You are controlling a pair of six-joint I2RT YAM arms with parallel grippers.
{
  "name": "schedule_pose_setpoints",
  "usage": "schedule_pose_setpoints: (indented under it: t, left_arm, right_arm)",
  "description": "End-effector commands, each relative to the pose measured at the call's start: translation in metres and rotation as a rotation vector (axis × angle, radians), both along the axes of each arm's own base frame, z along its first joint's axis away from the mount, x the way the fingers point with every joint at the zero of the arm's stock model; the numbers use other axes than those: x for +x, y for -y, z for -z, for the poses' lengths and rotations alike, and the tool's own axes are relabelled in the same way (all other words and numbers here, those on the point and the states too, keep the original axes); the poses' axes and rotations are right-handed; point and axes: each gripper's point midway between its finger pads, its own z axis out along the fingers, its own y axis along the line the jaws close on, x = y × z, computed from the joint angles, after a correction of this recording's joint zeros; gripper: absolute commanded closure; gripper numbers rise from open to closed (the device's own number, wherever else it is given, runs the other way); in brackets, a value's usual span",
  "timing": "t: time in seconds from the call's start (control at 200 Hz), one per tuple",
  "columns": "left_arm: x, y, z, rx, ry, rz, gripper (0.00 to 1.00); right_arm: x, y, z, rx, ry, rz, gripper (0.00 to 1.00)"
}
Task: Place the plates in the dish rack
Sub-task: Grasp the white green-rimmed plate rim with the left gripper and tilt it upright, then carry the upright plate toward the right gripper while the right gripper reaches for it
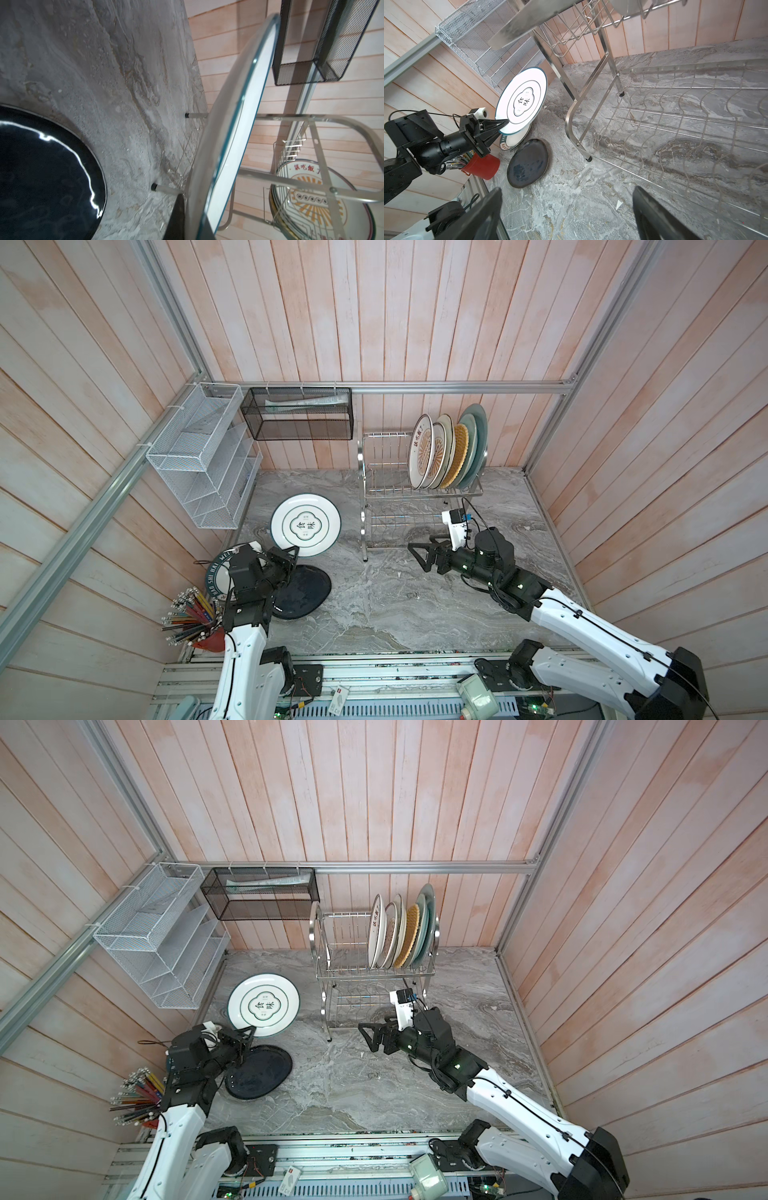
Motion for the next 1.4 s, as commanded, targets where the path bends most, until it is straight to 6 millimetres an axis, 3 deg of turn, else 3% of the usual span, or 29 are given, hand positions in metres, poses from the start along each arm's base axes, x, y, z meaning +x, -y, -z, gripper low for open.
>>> schedule_pose_setpoints:
  t: [0.0, 0.15, 0.375, 0.75, 1.065, 1.39]
  left_arm:
    - [-0.022, 0.024, -0.014, 0.034, 0.034, 0.167, 1.00]
    - [-0.042, 0.045, -0.026, 0.061, 0.098, 0.321, 1.00]
    - [-0.065, 0.076, -0.023, 0.018, 0.175, 0.535, 1.00]
    - [-0.068, 0.136, -0.034, 0.035, 0.212, 0.725, 1.00]
    - [-0.067, 0.165, -0.044, 0.027, 0.247, 0.784, 1.00]
    - [-0.066, 0.174, -0.046, 0.031, 0.252, 0.801, 1.00]
  right_arm:
    - [-0.003, 0.002, -0.005, -0.002, -0.012, -0.023, 0.02]
    - [-0.002, 0.004, 0.006, -0.038, -0.058, -0.035, 0.02]
    - [-0.011, -0.009, 0.005, -0.010, -0.091, -0.137, 0.02]
    - [-0.019, -0.026, 0.005, 0.090, -0.136, -0.225, 0.05]
    - [-0.022, -0.025, 0.025, 0.086, -0.210, -0.217, 0.25]
    - [-0.028, -0.022, 0.030, 0.123, -0.239, -0.215, 0.58]
